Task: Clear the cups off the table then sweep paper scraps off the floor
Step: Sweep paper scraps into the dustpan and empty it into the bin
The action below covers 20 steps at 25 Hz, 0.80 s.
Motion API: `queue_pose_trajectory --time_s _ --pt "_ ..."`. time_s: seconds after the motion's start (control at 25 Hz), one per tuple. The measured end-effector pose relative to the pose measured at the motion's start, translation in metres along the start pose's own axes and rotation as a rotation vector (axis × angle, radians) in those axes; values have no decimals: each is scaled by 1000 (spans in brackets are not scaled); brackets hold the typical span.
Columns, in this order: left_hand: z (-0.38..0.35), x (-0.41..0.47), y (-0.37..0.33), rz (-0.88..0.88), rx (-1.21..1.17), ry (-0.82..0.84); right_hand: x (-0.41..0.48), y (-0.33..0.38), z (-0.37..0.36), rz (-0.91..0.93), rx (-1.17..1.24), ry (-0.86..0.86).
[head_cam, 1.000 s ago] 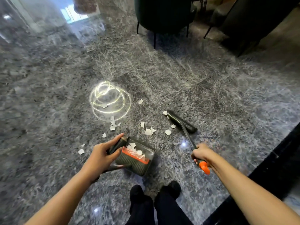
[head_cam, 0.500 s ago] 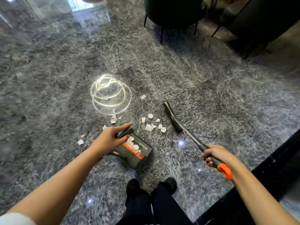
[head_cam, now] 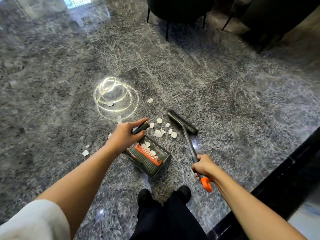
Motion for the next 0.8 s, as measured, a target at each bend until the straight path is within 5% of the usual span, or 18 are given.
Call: queue_pose_trajectory --time_s 0.44,0.8 --pt "6 9 -7 4 1 -23 -58 -35 27 49 -264 192" --pt "6 6 -6 -13 -24 -12 -106 -61 57 7 -89 307"
Point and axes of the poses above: each hand's wrist, its own x-axis towards the middle knuckle, its own z-axis out of the back of the hand, y = z × x, the point moved 1 cm from there along x, towards the middle knuckle, and after that the axes turned 1 degree about -x, right-handed, at the moved point
